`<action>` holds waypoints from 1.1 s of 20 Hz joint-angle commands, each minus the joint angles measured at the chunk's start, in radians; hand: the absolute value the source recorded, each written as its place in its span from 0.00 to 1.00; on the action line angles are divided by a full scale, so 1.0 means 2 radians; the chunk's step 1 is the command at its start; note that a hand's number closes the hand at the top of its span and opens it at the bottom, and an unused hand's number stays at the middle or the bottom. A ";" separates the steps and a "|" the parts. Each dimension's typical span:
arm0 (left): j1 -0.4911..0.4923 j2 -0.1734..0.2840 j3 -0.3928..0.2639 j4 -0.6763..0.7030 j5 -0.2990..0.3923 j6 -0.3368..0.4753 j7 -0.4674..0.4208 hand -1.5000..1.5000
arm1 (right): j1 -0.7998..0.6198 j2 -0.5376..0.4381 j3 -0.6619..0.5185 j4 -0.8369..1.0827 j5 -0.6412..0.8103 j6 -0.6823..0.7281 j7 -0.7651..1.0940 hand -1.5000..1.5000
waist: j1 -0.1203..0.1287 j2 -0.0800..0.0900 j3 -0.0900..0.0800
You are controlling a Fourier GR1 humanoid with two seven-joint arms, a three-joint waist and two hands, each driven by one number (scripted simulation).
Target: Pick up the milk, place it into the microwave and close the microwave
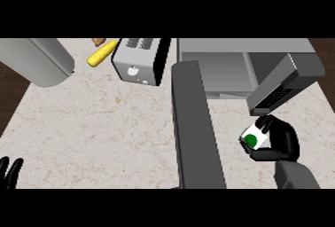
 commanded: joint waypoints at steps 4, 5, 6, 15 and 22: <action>-0.014 -0.004 0.014 0.005 0.011 0.000 0.015 0.00 | 0.018 0.027 0.047 -0.158 0.012 -0.036 0.106 1.00 | -0.002 0.000 0.000; 0.000 -0.009 -0.031 -0.006 -0.018 0.019 -0.001 0.00 | 0.032 0.022 0.048 -0.175 0.012 -0.034 0.116 1.00 | -0.001 0.000 0.000; 0.015 -0.003 0.024 0.022 0.017 -0.023 -0.022 0.00 | 0.034 0.018 0.046 -0.190 0.019 -0.050 0.120 1.00 | 0.000 0.000 0.000; -0.004 -0.005 0.031 0.017 0.014 -0.024 -0.003 0.00 | -0.099 0.023 0.040 -0.132 0.060 -0.116 0.227 1.00 | 0.005 0.002 0.000; 0.013 -0.008 0.050 0.029 0.017 -0.046 -0.019 0.00 | -0.231 0.035 0.012 0.061 0.074 -0.130 0.169 1.00 | 0.013 0.004 0.001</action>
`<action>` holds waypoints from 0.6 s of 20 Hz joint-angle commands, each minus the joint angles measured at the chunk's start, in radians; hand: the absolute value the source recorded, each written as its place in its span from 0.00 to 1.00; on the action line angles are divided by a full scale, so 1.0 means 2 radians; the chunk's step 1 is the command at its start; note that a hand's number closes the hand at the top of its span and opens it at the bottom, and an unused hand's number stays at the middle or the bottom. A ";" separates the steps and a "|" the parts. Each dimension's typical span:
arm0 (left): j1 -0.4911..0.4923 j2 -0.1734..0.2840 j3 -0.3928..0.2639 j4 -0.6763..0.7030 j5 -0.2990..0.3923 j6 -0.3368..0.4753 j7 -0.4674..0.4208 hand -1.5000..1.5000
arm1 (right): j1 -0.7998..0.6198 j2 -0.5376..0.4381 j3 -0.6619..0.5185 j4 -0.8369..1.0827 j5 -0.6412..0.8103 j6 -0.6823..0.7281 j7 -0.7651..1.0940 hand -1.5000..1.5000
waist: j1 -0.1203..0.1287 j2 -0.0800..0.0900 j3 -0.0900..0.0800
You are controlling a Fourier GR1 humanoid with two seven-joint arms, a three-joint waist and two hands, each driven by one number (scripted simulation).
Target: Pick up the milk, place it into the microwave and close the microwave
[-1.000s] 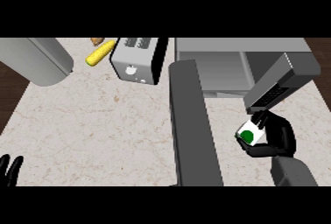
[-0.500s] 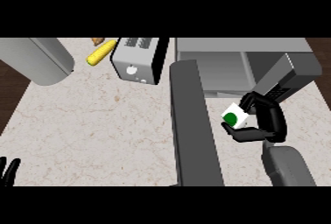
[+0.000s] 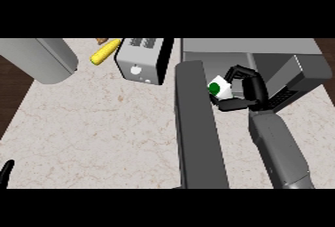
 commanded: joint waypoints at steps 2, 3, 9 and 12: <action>-0.024 0.005 0.004 0.005 0.001 -0.001 0.017 0.00 | -0.092 -0.003 -0.023 0.138 0.012 -0.008 -0.044 1.00 | 0.005 0.003 0.000; -0.014 0.019 0.027 0.021 0.025 -0.024 0.004 0.00 | -0.100 -0.010 -0.033 0.161 0.013 -0.014 -0.057 1.00 | 0.008 0.004 0.000; -0.032 0.004 0.001 0.014 -0.001 -0.011 0.012 0.00 | -0.179 -0.013 -0.043 0.252 0.032 -0.053 -0.078 1.00 | 0.021 0.010 0.001; -0.044 0.001 -0.007 0.037 -0.013 -0.025 -0.015 0.00 | -0.209 -0.032 -0.056 0.278 0.029 -0.057 -0.081 1.00 | 0.030 0.014 0.001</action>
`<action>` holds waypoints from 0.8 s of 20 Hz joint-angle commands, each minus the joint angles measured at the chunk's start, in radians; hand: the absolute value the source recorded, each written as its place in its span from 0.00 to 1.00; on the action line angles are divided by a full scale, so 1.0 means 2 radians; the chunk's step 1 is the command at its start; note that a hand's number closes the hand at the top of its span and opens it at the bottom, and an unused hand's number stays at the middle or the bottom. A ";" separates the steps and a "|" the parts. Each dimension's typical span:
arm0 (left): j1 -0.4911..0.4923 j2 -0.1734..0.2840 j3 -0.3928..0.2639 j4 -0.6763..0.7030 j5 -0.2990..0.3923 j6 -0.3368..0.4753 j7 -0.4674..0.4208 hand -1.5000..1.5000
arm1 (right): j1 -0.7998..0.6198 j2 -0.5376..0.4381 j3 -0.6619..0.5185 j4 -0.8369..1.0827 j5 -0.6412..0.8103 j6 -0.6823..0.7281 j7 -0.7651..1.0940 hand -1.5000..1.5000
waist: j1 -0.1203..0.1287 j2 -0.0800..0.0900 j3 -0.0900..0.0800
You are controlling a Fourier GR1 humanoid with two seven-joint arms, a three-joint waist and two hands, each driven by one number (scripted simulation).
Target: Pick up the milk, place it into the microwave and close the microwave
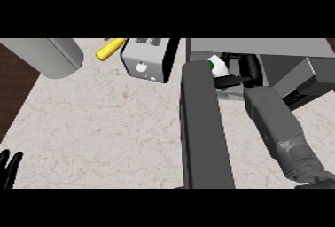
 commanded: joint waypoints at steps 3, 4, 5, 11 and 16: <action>-0.015 0.004 -0.005 0.017 -0.007 -0.012 -0.008 0.00 | -0.063 -0.005 -0.011 0.066 0.015 -0.050 -0.009 1.00 | 0.019 0.007 0.000; -0.023 0.007 0.000 -0.001 0.009 -0.004 0.008 0.00 | -0.063 -0.013 -0.005 0.072 0.025 -0.060 -0.014 1.00 | 0.018 0.008 0.000; -0.047 0.007 -0.003 0.015 0.000 0.004 0.011 0.00 | -0.065 -0.024 -0.003 0.078 0.030 -0.055 -0.018 1.00 | 0.014 0.010 0.000; -0.054 0.003 -0.016 0.012 -0.014 0.006 0.012 0.00 | -0.093 -0.026 -0.018 0.107 0.027 -0.097 0.002 1.00 | 0.033 0.017 0.001; -0.056 0.011 -0.015 0.014 -0.019 0.000 0.014 0.00 | -0.095 -0.038 -0.049 0.116 0.007 -0.181 0.012 1.00 | 0.042 0.023 0.001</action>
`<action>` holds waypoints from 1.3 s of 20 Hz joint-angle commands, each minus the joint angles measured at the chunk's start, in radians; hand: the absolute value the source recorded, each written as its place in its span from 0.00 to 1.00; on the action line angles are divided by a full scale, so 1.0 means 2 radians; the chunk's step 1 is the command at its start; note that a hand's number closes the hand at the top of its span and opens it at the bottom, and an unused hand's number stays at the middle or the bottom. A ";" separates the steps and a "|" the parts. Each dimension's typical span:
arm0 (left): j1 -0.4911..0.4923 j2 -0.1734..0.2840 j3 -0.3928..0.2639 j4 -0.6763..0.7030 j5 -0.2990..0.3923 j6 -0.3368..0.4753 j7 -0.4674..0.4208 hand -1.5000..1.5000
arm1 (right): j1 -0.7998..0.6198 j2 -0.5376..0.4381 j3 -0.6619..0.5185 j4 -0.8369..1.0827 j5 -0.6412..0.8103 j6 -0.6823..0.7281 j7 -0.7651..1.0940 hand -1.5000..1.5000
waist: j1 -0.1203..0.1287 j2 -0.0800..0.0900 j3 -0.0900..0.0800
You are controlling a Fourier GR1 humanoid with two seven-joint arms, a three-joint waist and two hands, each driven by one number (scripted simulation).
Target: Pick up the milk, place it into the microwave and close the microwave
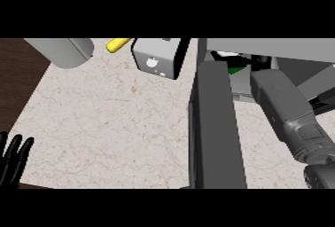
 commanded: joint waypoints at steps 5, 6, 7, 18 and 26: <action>-0.022 0.003 -0.015 -0.002 -0.027 0.007 0.012 0.00 | -0.011 -0.014 0.023 0.024 0.042 -0.145 -0.003 0.00 | 0.016 0.010 -0.001; -0.023 0.002 -0.012 -0.003 -0.030 0.012 0.012 0.00 | -0.005 -0.022 0.027 0.027 0.048 -0.147 -0.008 0.00 | 0.017 0.011 -0.001; -0.023 0.006 -0.011 0.002 -0.036 0.011 0.013 0.00 | -0.014 -0.015 0.031 0.031 0.053 -0.165 0.000 0.00 | 0.023 0.012 -0.001; -0.044 0.005 -0.032 0.007 -0.048 0.009 0.020 0.00 | -0.035 0.006 0.020 0.053 0.044 -0.130 0.034 0.00 | 0.030 0.015 0.002; -0.058 0.000 -0.049 0.018 -0.077 0.016 0.018 0.00 | -0.043 0.013 0.000 0.054 0.024 -0.071 0.042 0.00 | 0.021 0.010 0.001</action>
